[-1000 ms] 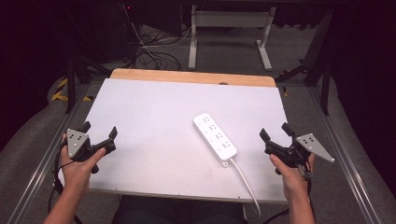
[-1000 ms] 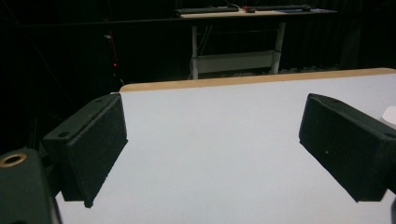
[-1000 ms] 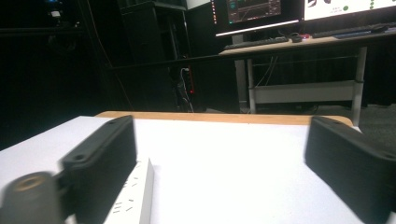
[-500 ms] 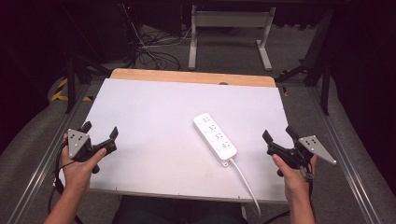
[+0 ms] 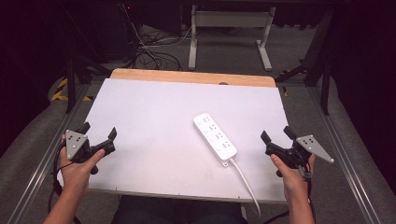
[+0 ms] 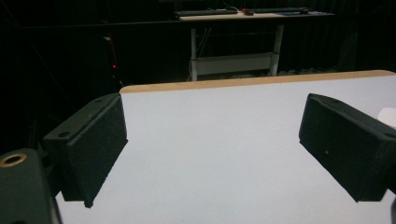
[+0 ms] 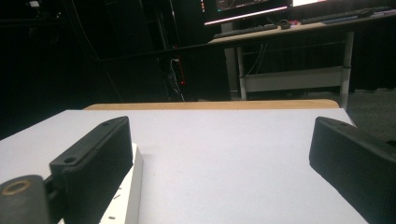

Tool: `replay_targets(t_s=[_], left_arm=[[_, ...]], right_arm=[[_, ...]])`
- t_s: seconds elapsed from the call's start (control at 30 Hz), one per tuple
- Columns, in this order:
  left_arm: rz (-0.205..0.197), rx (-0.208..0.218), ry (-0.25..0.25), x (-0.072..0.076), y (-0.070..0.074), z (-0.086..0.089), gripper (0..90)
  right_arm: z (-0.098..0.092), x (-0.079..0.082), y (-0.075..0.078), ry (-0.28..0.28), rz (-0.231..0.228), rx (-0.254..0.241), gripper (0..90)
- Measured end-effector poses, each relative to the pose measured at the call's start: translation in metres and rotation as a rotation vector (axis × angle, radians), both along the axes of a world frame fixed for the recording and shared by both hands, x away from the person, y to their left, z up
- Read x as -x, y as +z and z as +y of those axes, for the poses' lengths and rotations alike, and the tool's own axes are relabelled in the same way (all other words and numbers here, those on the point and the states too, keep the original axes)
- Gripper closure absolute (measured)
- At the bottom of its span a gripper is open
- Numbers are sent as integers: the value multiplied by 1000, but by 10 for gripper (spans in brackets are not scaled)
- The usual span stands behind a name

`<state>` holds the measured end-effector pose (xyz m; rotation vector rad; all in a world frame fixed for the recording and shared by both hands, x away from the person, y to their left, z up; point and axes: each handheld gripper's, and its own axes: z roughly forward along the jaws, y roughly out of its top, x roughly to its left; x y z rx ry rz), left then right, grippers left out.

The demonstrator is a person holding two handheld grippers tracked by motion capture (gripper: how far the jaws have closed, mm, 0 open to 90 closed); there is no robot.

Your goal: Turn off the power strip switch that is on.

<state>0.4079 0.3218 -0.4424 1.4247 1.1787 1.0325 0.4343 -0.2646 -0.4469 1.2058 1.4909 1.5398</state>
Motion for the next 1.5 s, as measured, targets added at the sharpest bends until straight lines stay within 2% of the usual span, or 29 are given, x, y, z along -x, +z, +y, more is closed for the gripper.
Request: replay_targets(t_s=[0.23,0.3,0.5,1.5], left_arm=[[0,2,6,1,0,2,82],[0,1,6,1,0,2,82],[-2,2,5,2,0,3,83],[-2,-1,8,2,0,3,84]], right_arm=[[3,-3,-1,8,7,5,77],[3,-3,-1,8,9,20,85],[2,-2,0,2,-2,11,92],[2,-2,-1,-2,-1,12,105]])
